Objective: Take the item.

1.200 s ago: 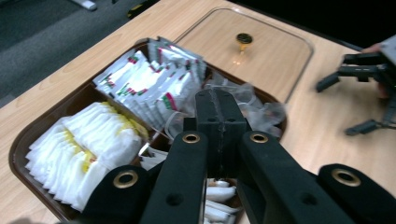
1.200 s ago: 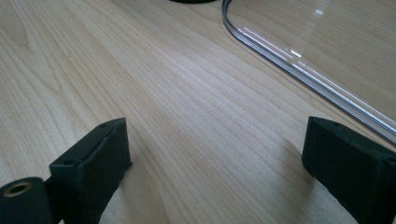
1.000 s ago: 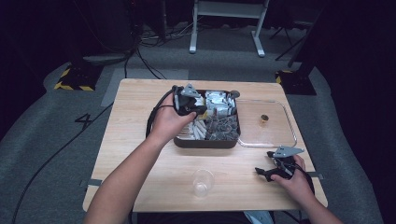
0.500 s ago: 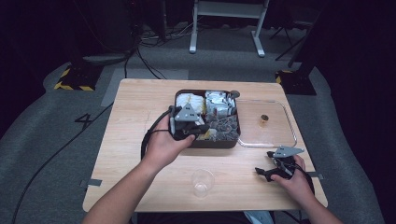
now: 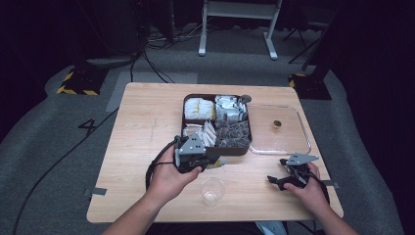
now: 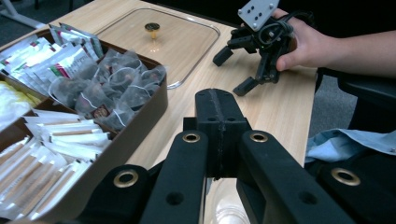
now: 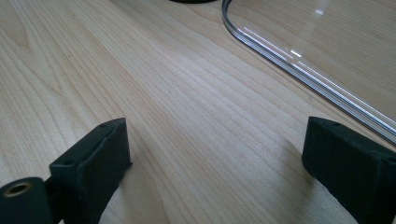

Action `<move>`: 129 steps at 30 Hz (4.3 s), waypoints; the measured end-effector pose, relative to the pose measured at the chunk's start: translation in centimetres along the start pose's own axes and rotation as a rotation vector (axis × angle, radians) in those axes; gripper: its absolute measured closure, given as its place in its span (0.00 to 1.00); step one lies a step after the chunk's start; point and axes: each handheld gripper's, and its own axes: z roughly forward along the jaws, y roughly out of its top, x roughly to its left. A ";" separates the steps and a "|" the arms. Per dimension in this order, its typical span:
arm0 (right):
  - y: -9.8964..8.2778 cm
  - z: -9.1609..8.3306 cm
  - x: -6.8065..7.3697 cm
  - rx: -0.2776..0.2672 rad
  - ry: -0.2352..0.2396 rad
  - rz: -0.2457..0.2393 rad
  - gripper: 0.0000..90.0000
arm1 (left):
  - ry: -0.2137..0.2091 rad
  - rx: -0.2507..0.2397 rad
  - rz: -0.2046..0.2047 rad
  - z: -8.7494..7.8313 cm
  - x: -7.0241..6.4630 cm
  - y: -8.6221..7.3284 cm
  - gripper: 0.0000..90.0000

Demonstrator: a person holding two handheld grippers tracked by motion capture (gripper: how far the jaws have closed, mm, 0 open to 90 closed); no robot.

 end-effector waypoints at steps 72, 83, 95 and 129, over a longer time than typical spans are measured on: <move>0.0 0.0 0.0 0.000 0.000 0.000 0.09 | 0.156 0.042 -0.080 -3.3 0.4 -6.4 0.47; 0.0 0.0 0.0 0.000 0.000 0.000 0.09 | 0.277 0.112 -0.112 -5.1 3.7 -9.3 0.41; 0.0 0.0 0.0 0.000 0.000 0.000 0.09 | 0.292 0.157 -0.147 -7.1 5.7 -13.0 0.38; 0.0 0.0 0.0 0.000 0.000 0.000 0.09 | 0.313 0.248 -0.197 -5.4 9.4 -20.3 0.14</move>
